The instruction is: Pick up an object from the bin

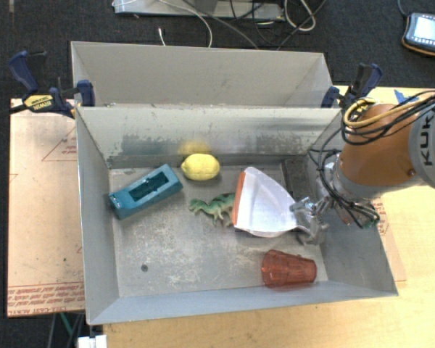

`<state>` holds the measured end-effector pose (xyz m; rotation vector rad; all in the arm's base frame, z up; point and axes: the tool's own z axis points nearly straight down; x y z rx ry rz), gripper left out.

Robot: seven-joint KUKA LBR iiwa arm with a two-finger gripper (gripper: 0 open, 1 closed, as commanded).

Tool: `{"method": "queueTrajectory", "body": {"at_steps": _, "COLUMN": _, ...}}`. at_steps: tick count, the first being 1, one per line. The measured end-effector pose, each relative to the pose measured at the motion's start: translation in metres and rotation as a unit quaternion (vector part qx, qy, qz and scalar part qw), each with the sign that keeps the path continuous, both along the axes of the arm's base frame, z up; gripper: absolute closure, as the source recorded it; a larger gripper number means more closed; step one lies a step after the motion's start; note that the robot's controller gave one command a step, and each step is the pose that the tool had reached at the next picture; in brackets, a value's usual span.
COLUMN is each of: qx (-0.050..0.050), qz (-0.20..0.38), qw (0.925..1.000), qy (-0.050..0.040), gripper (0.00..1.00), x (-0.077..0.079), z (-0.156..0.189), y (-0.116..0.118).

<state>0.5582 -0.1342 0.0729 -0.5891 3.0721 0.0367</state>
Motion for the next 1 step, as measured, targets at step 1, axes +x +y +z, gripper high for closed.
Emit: {"method": "queueTrajectory", "body": {"at_steps": 1, "qx": -0.004, "qz": -0.001, "qw": 1.0, "qy": 0.004, "gripper": 1.0, "x": -0.0035, "z": 0.0361, "y": -0.0045}}
